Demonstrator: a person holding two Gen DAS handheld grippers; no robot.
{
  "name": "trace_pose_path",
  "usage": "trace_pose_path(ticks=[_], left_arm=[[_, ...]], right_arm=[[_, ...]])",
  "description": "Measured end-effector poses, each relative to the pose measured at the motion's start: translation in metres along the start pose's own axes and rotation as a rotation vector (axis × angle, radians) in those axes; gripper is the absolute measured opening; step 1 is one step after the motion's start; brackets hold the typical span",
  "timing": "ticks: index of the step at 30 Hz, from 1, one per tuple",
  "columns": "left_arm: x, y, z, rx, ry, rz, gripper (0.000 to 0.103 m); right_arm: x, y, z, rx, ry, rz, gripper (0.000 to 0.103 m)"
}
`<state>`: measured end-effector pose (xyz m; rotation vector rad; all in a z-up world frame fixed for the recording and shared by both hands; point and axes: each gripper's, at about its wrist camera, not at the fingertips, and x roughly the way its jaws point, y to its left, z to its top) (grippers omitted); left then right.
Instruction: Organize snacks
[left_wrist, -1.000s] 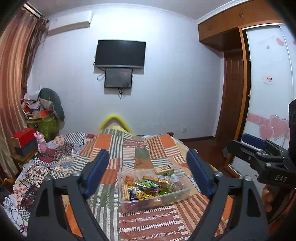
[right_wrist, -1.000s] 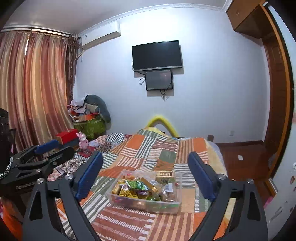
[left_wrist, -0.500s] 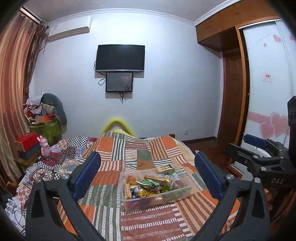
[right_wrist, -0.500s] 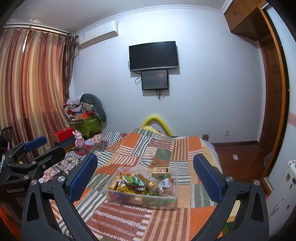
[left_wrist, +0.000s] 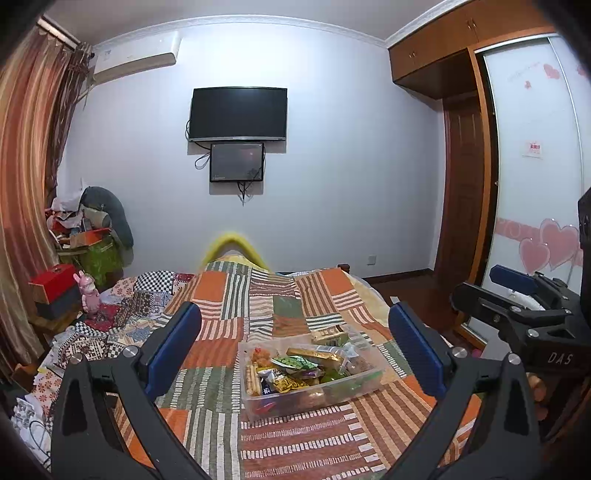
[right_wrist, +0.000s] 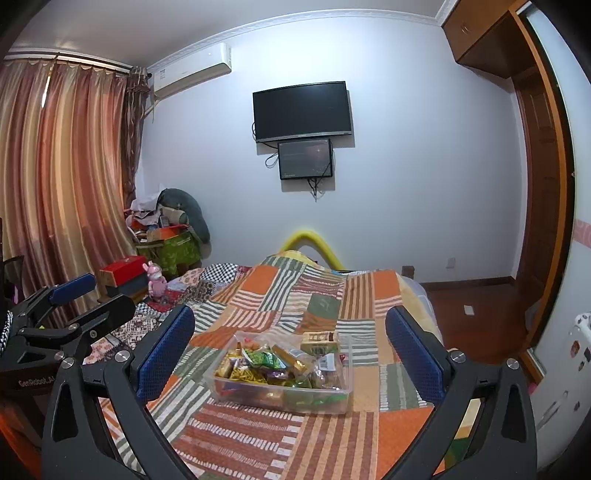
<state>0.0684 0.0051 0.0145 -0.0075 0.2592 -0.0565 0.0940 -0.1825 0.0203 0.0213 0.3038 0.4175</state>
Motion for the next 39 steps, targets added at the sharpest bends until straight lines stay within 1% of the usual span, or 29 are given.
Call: trace_pose_path(ticks=[5, 20, 39], left_arm=[[0.0013, -0.0022, -0.0018, 0.004, 0.005, -0.01, 0.103], [0.0051, 0.0012, 0.0001, -0.029, 0.025, -0.034, 0.103], [0.0102, 0.0027, 0.0, -0.061, 0.042, -0.035, 0.103]], right_arm=[[-0.0017, -0.0006, 0.0009, 0.001, 0.0, -0.001, 0.103], [-0.0018, -0.0018, 0.0011, 0.003, -0.002, -0.001, 0.103], [-0.001, -0.002, 0.0012, 0.0, 0.001, -0.002, 0.103]])
